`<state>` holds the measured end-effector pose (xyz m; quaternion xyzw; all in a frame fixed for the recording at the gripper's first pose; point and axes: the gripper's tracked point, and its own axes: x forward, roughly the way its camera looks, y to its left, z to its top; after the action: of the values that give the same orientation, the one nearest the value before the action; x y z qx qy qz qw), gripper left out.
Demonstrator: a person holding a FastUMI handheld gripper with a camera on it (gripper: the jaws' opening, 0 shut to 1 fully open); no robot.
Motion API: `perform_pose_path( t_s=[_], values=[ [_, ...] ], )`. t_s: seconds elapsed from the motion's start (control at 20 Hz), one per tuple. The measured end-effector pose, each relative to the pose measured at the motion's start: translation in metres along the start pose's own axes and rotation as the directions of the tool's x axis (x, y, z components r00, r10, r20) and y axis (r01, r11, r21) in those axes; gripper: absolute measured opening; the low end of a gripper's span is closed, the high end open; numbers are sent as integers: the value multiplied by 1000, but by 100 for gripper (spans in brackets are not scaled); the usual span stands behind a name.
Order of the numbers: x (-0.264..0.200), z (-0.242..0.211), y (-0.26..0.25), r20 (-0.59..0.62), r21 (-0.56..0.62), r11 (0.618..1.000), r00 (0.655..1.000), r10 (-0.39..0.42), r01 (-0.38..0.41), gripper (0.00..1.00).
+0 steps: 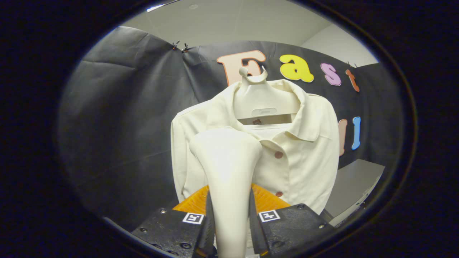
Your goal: Iron the clothes twice with a garment steamer, once on the left side and once on the right side.
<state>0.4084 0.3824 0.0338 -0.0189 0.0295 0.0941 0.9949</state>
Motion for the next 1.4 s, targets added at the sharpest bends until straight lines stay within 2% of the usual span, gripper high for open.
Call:
perform_pose_path(
  t_s=[0.25, 0.45, 0.7, 0.75, 0.8, 0.85, 0.9, 1.0, 1.4],
  values=[
    [10, -3, 2, 53, -14, 997, 996, -70, 71, 41],
    [16, -14, 2, 57, -46, 995, 994, -90, 93, 42],
    [24, -43, 8, 26, -33, 999, 1000, -1, 2, 42],
    [30, -50, 8, 7, -23, 1000, 1000, 15, -15, 42],
    [39, -72, 11, -101, -10, 1000, 995, 24, -25, 42],
    [39, -102, 8, -232, 17, 1000, 972, 27, -23, 43],
    [38, -122, 5, -301, 65, 998, 954, 15, 5, 43],
    [37, -145, 5, -328, 133, 990, 945, -9, 55, 43],
    [34, -193, 6, -389, 49, 998, 921, -9, 31, 43]
  ],
)
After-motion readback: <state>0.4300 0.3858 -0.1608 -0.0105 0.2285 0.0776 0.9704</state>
